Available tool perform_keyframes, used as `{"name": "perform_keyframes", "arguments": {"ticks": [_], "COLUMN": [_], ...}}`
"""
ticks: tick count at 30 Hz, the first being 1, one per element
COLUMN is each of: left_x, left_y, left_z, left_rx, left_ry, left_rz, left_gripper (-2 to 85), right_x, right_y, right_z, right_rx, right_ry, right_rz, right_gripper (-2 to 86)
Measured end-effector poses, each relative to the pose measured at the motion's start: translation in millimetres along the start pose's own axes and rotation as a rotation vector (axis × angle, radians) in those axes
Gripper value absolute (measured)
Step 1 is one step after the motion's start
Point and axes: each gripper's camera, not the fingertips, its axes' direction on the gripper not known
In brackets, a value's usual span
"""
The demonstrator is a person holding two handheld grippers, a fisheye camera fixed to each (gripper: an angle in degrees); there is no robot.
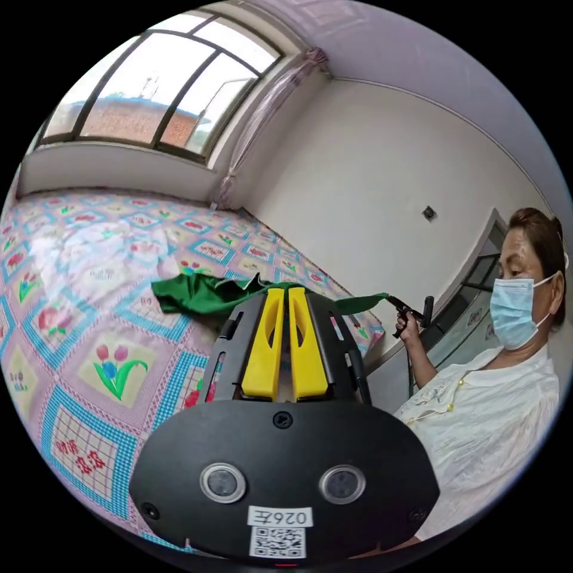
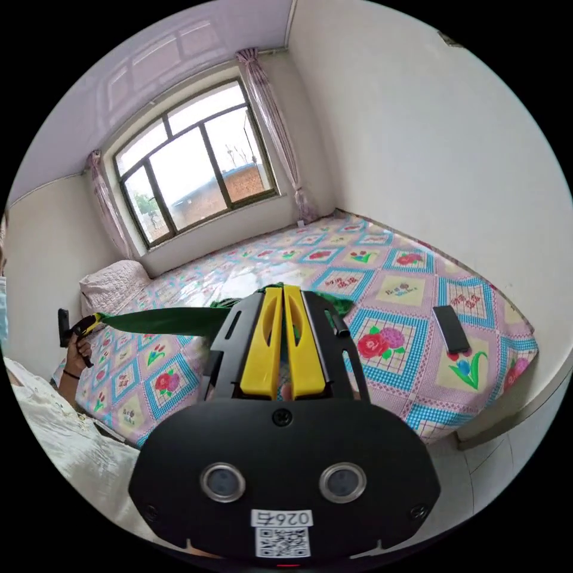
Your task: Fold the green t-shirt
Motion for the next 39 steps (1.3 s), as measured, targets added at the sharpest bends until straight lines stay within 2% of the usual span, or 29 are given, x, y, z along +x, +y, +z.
{"name": "perform_keyframes", "arguments": {"ticks": [4,7,11,14,17,22,25,29,33,36,39], "left_x": [92,141,165,142,77,-85,-149,-154,-120,-100,-92], "left_y": [-81,-112,-137,-159,-176,-207,-228,-272,-302,-286,-232], "left_z": [-109,-176,-216,-206,-162,-62,-24,-24,-52,-53,-35], "left_rx": [0.177,0.292,0.324,0.262,0.175,0.169,0.246,0.316,0.326,0.26,0.177], "left_ry": [-0.004,0.015,-0.034,-0.069,-0.05,0.005,0.084,0.029,-0.026,-0.064,-0.057], "left_rz": [0.212,0.293,0.313,0.245,0.114,-0.129,-0.228,-0.156,0.011,0.097,0.124], "left_gripper": [-0.8,-0.7,-0.7,-0.6,-0.6,-0.7,-0.8,-0.8,-0.8,-0.8,-0.7], "right_x": [-89,-133,-174,-197,-205,-195,-196,-220,-217,-199,-171], "right_y": [-98,-149,-198,-229,-253,-272,-300,-360,-400,-379,-325], "right_z": [-127,-199,-234,-204,-118,127,223,237,184,160,155], "right_rx": [0.301,0.43,0.457,0.38,0.218,-0.117,-0.179,-0.044,0.137,0.174,0.134], "right_ry": [0.092,0.078,0.108,0.116,0.105,0.095,0.096,0.123,0.056,0.021,0.014], "right_rz": [-0.216,-0.278,-0.341,-0.366,-0.373,-0.313,-0.248,-0.234,-0.243,-0.303,-0.335], "right_gripper": [-1.0,-1.0,-0.9,-0.9,-1.0,-1.2,-1.3,-1.3,-1.2,-1.1,-1.1]}}
